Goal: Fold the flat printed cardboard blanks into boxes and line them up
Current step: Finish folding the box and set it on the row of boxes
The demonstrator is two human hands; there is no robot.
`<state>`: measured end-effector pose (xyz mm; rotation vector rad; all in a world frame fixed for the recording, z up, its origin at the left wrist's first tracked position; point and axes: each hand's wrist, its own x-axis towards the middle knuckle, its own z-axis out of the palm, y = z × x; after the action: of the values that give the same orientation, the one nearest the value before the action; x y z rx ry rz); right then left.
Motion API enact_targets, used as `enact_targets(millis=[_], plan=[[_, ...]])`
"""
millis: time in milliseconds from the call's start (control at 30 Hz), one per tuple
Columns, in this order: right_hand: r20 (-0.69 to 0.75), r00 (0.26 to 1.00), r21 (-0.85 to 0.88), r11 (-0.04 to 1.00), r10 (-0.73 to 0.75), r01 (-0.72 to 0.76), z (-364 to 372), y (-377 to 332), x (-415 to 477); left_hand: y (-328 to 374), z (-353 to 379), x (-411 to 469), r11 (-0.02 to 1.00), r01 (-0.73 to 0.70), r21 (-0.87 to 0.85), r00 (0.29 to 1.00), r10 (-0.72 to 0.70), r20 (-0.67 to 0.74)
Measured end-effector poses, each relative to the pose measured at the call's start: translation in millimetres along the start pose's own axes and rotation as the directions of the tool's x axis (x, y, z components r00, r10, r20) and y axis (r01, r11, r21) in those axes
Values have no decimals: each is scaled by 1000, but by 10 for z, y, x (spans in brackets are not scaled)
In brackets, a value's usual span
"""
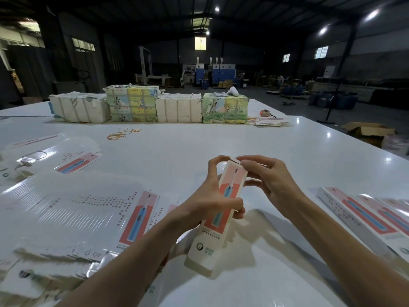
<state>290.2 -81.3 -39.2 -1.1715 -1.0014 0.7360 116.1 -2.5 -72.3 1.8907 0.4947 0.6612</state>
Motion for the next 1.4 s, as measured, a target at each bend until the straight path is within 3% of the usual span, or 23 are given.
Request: enact_targets(millis=[467, 600, 933, 1133, 1233, 1400], plan=[[68, 998, -103, 994, -15, 22, -22, 25, -23, -12, 19, 2, 999, 12, -34, 999, -11, 30], [164, 986, -65, 998, 5, 6, 64, 49, -50, 20, -24, -2, 989, 40, -143, 999, -43, -12], [99, 969, -234, 941, -225, 243, 97, 121, -126, 75, -7, -34, 975, 75, -211, 994, -90, -61], [85, 963, -313, 911, -255, 269, 64, 218, -72, 34, -18, -13, 958, 90, -272, 992, -110, -60], [119, 961, -492, 826, -248, 274, 98, 278, -30, 16, -27, 13, 913, 71, -402, 988, -119, -94], [169, 948, -614, 723, -271, 317, 232, 262, -110, 70, -29, 32, 763, -60, -644, 958, -137, -251]])
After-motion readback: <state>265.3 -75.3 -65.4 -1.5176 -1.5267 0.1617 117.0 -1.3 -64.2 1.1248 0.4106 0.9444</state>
